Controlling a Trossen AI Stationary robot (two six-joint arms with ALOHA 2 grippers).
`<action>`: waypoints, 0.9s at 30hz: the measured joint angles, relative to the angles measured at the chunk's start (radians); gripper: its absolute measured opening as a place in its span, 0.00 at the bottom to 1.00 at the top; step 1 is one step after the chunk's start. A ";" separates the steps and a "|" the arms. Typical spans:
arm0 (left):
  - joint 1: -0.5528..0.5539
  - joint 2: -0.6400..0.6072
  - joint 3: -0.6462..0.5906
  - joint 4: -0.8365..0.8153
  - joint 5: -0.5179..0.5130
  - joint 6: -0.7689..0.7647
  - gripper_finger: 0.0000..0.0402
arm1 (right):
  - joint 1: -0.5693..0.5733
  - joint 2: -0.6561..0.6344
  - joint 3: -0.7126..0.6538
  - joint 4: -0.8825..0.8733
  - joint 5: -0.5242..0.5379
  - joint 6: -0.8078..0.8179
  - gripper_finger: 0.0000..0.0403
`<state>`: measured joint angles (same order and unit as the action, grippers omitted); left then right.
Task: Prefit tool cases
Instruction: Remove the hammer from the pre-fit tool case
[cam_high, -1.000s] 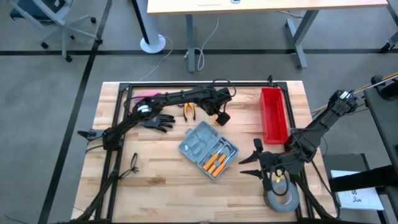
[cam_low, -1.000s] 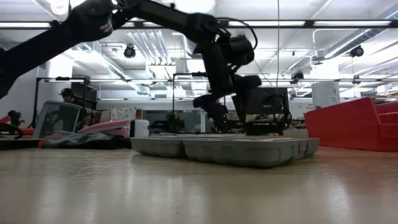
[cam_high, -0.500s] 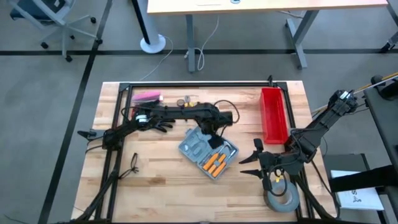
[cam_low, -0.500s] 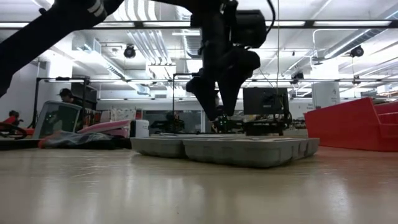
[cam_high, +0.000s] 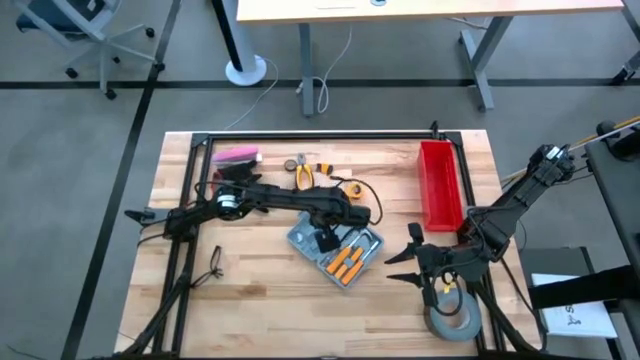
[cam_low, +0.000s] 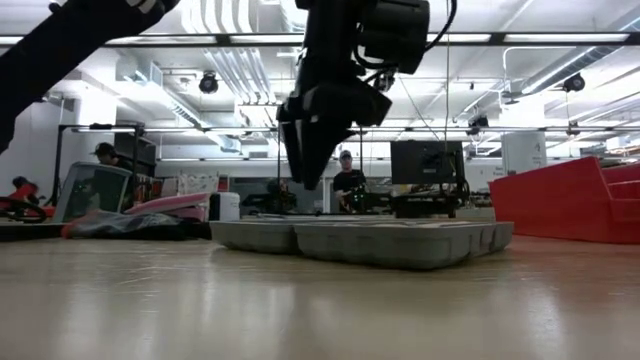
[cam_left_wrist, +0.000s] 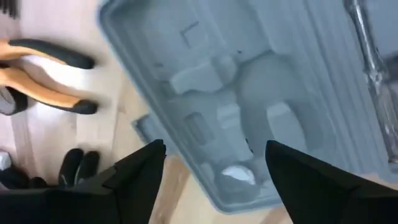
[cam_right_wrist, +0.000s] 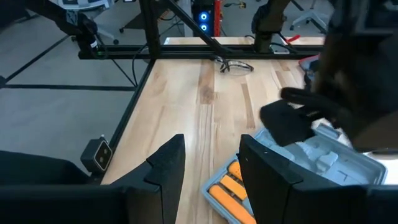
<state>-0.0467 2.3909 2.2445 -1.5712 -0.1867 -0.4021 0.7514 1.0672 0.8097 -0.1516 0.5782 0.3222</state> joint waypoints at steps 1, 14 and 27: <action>-0.009 0.000 -0.008 -0.001 -0.001 0.003 0.69 | 0.001 0.000 0.000 0.000 0.000 0.000 0.32; -0.079 -0.002 -0.218 0.000 -0.015 -0.007 0.68 | 0.004 0.000 -0.001 0.000 0.000 0.000 0.32; -0.156 -0.004 -0.247 0.007 0.110 -0.086 0.65 | 0.004 0.000 -0.001 0.000 0.000 0.009 0.32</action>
<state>-0.2031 2.3867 1.9972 -1.5645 -0.0766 -0.4882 0.7551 1.0672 0.8089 -0.1517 0.5785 0.3312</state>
